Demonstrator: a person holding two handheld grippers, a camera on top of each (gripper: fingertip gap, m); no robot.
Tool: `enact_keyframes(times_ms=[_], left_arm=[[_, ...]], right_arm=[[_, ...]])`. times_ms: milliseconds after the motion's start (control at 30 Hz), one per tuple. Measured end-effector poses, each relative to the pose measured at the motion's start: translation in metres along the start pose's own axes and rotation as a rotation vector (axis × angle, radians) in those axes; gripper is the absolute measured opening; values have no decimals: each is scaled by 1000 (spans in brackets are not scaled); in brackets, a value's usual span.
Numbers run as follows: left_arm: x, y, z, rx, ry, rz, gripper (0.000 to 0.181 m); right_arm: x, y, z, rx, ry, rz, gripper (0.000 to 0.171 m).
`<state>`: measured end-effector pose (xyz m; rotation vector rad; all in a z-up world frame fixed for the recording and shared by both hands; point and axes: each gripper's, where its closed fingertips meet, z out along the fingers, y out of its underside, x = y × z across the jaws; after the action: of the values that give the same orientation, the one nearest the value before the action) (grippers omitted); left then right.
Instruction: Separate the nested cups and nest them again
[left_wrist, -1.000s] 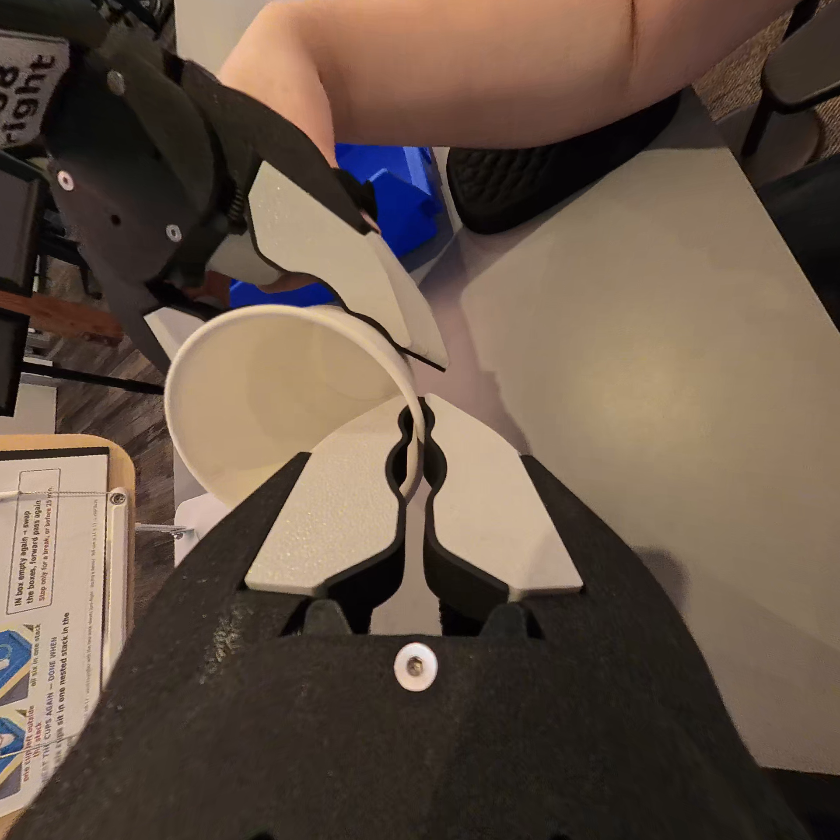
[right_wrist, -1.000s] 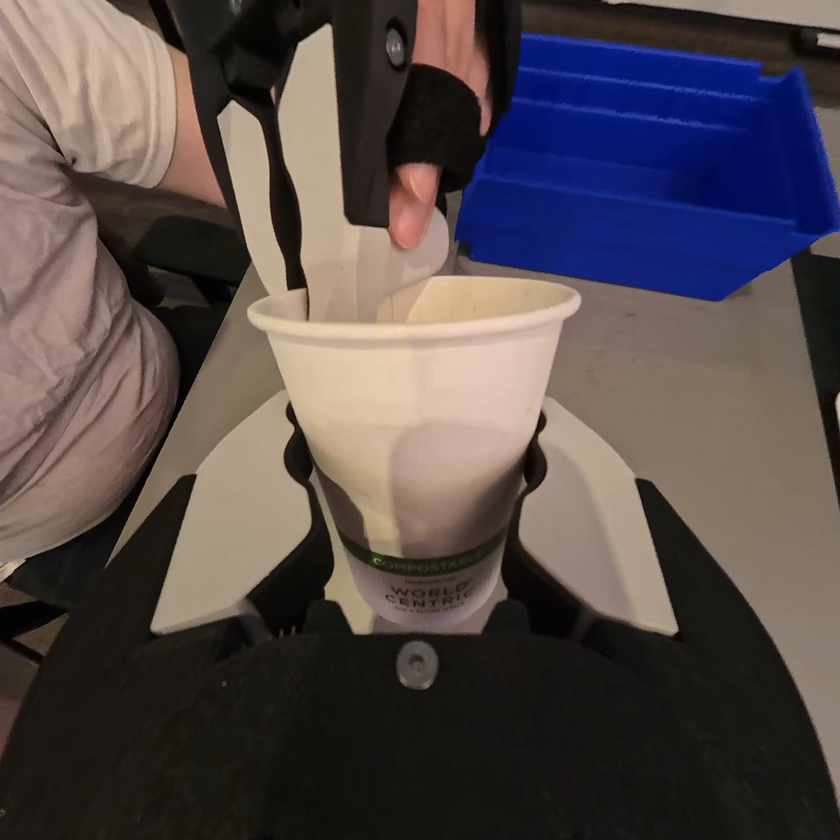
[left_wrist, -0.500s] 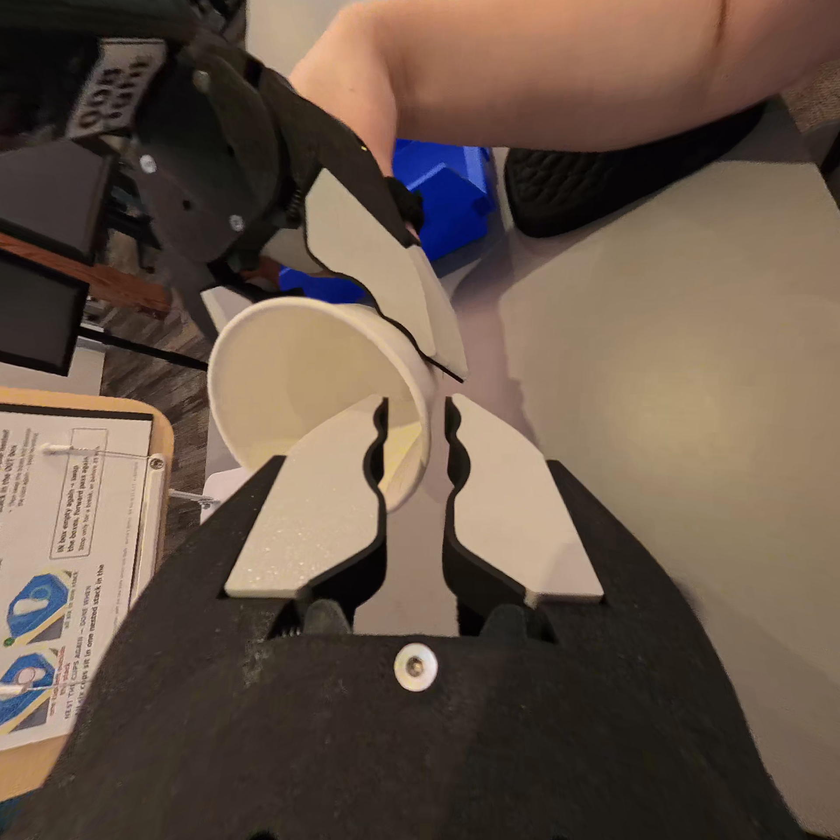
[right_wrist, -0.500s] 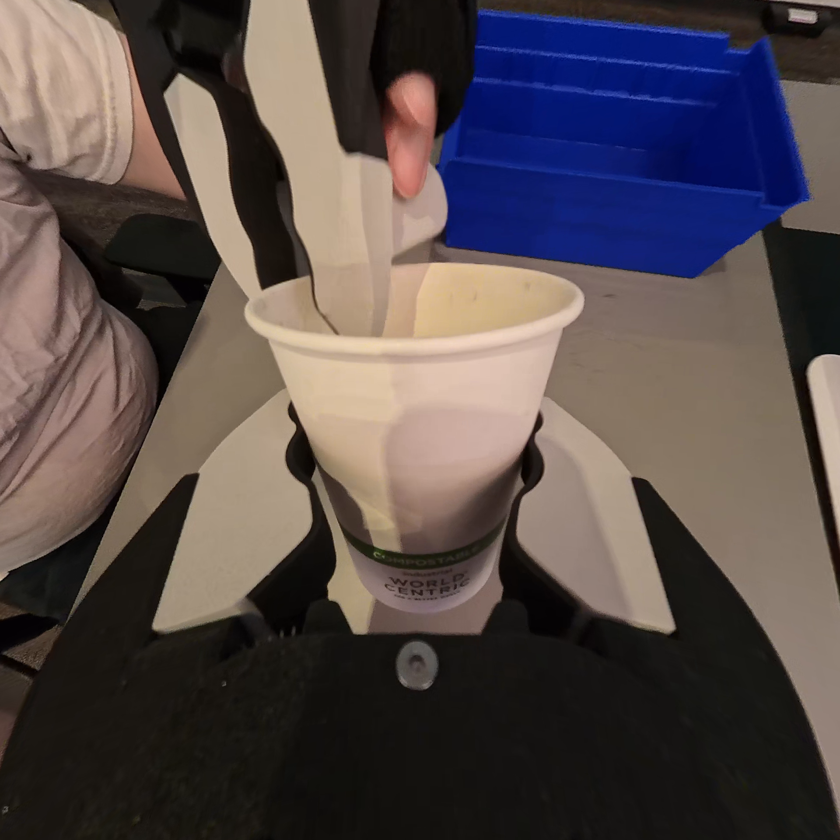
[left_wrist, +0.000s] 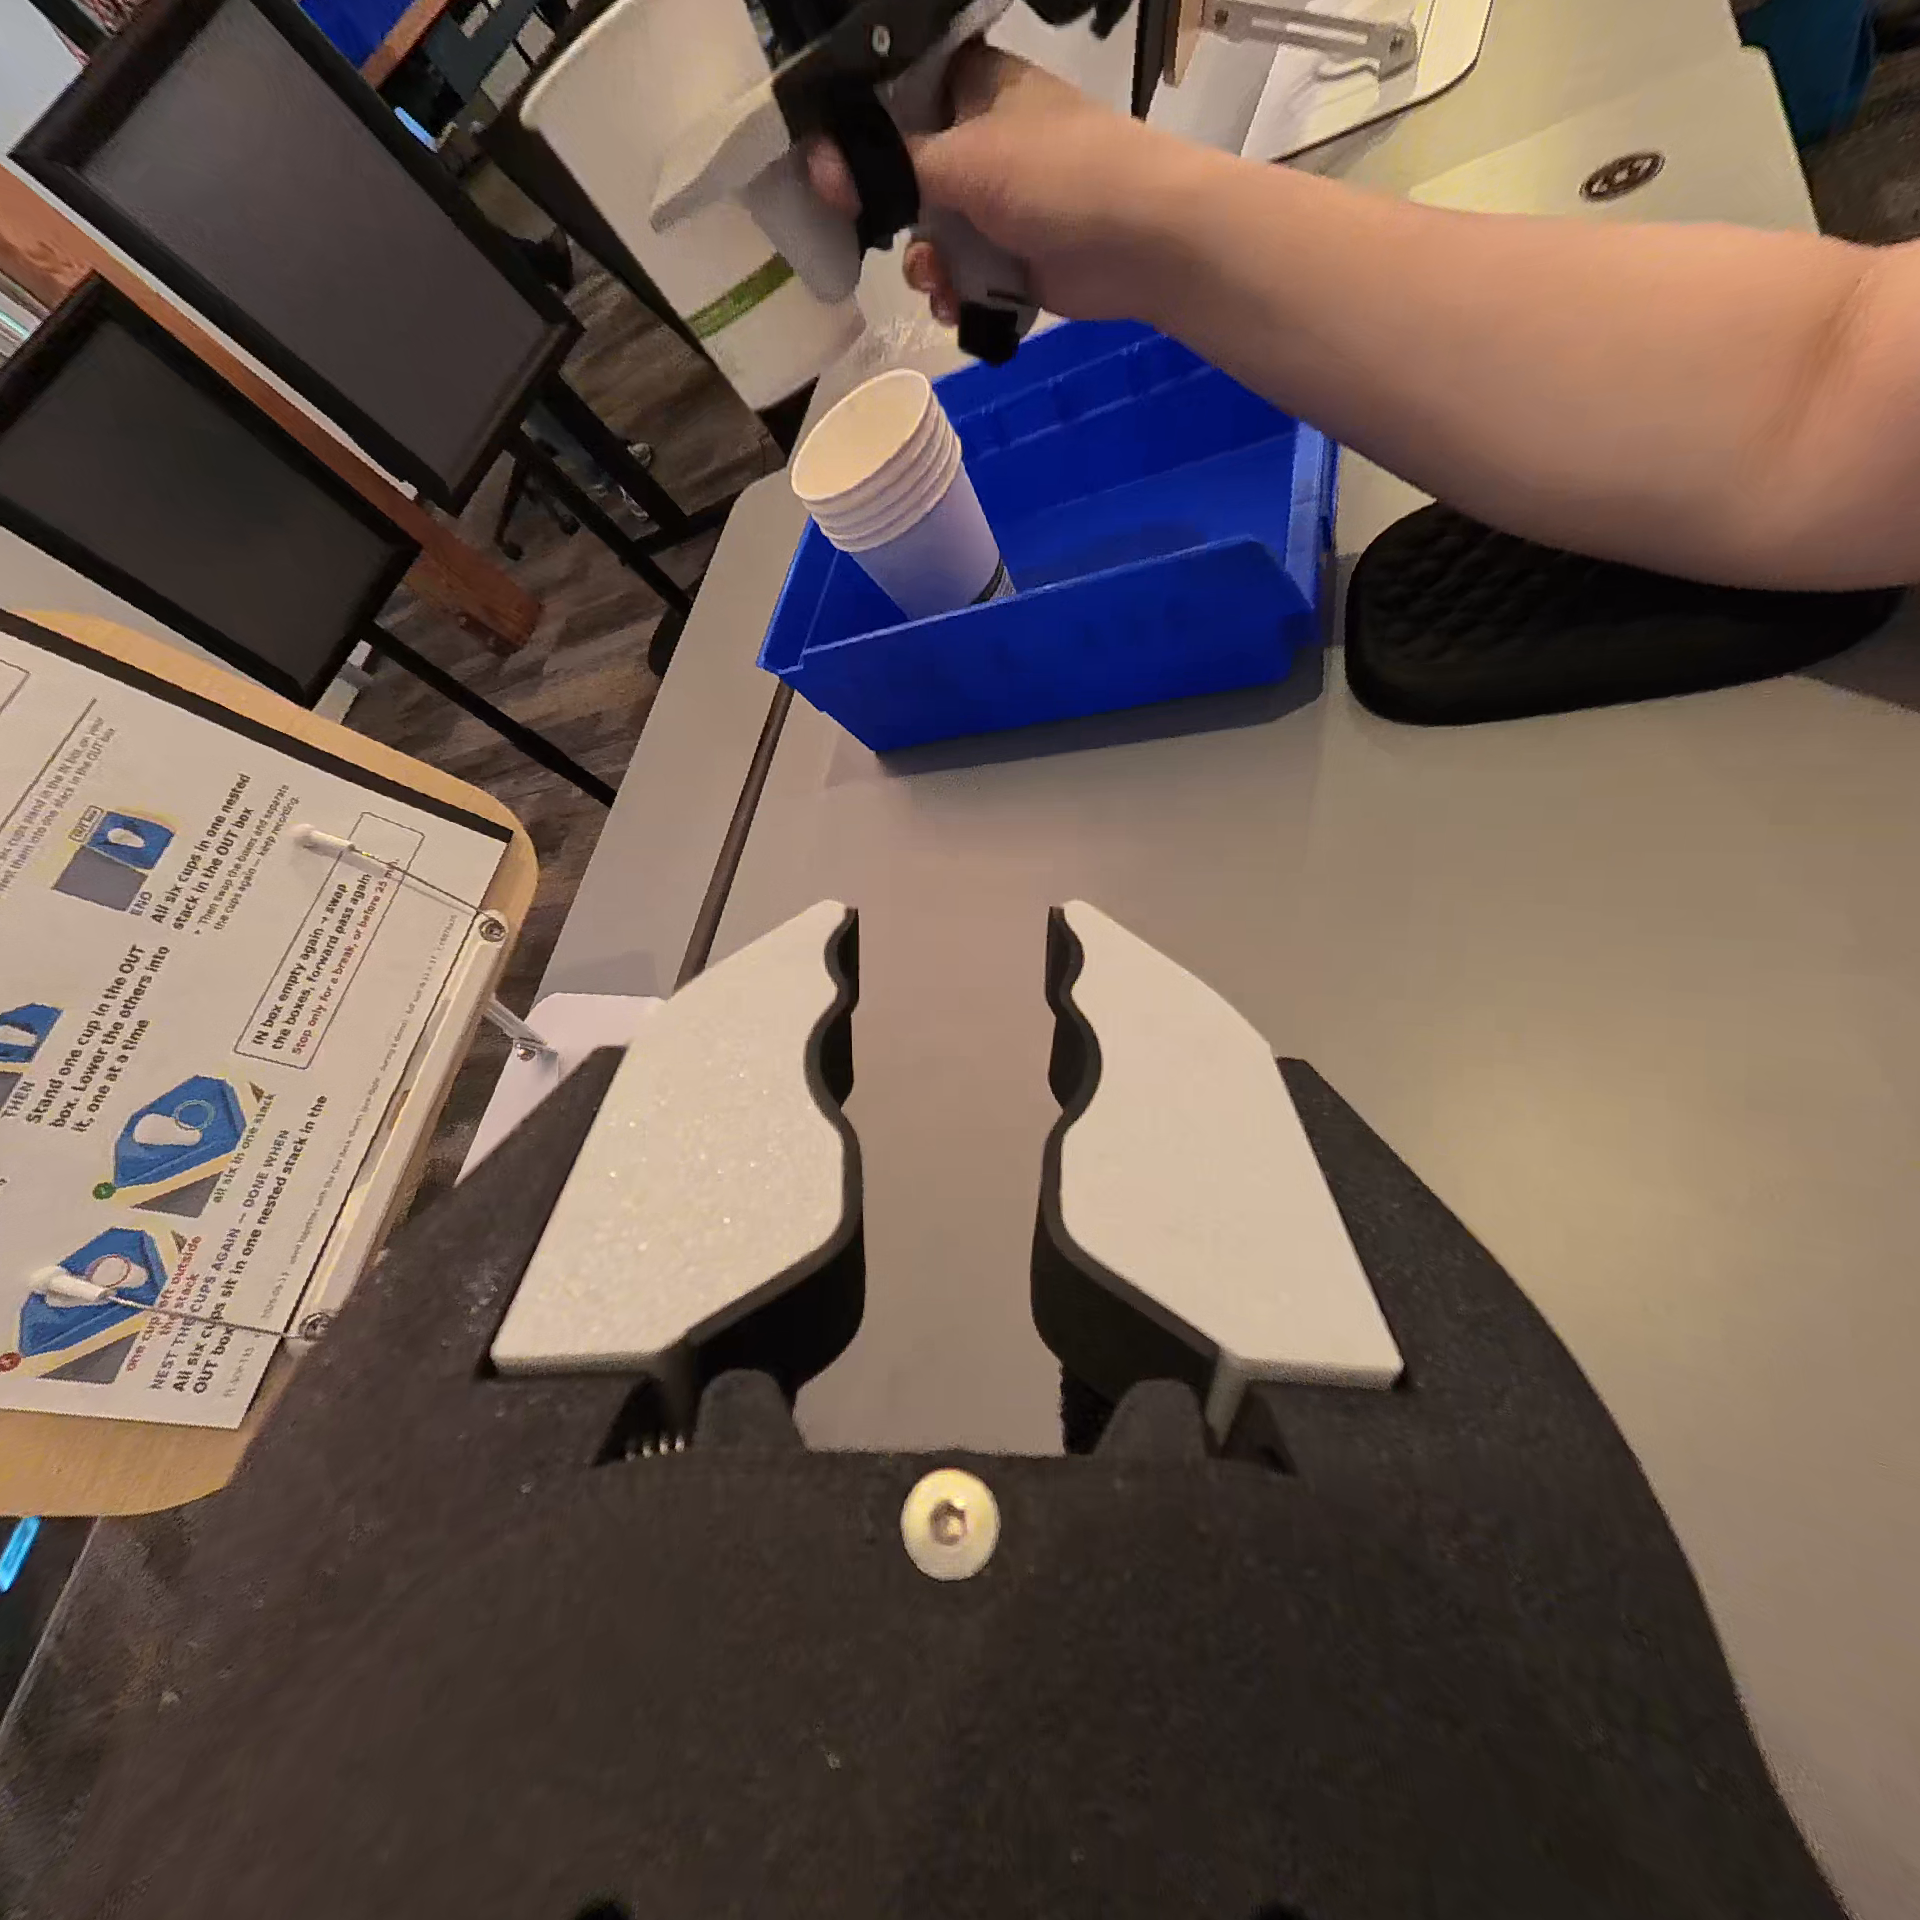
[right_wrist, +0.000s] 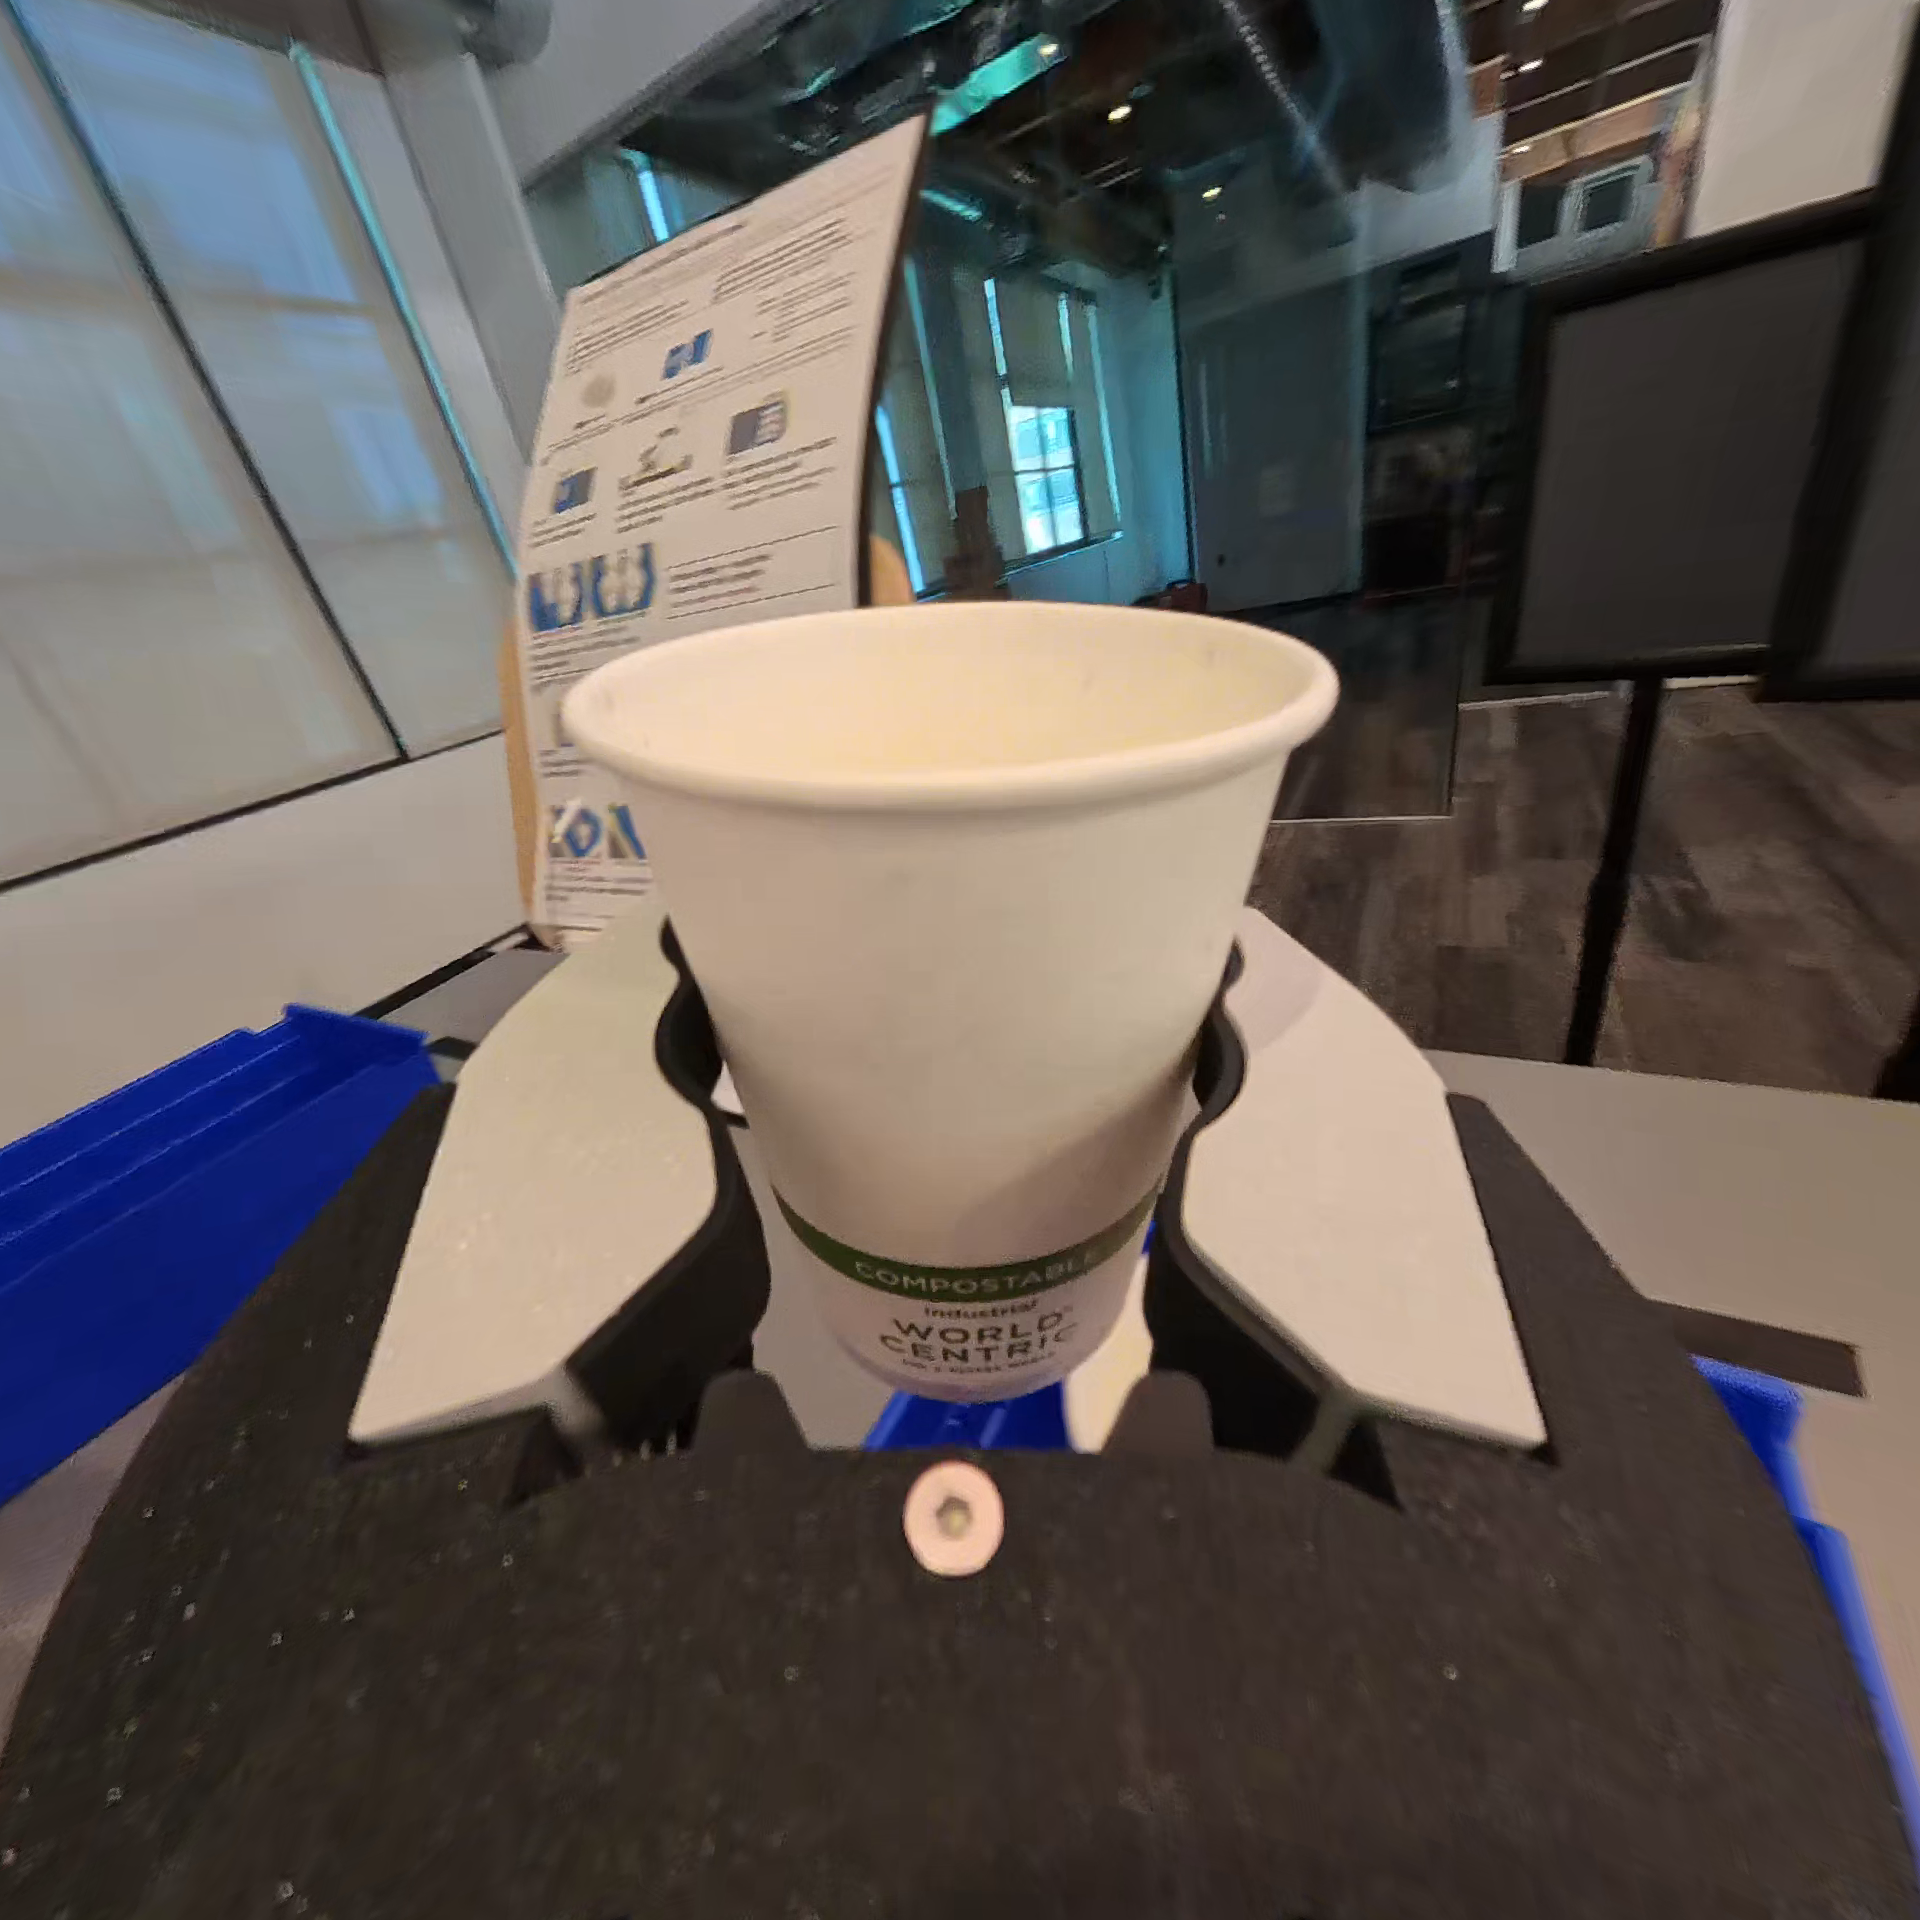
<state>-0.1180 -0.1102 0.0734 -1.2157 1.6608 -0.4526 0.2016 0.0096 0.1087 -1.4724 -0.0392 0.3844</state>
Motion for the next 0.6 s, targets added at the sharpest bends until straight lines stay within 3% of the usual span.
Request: enact_keyframes(times_ms=[300, 600], left_arm=[[9, 13, 14, -83, 24, 54, 34], [10, 15, 17, -89, 32, 50, 32]], right_arm=[[60, 33, -4, -57, 190, -34, 91], [65, 54, 3, -131, 184, -43, 91]])
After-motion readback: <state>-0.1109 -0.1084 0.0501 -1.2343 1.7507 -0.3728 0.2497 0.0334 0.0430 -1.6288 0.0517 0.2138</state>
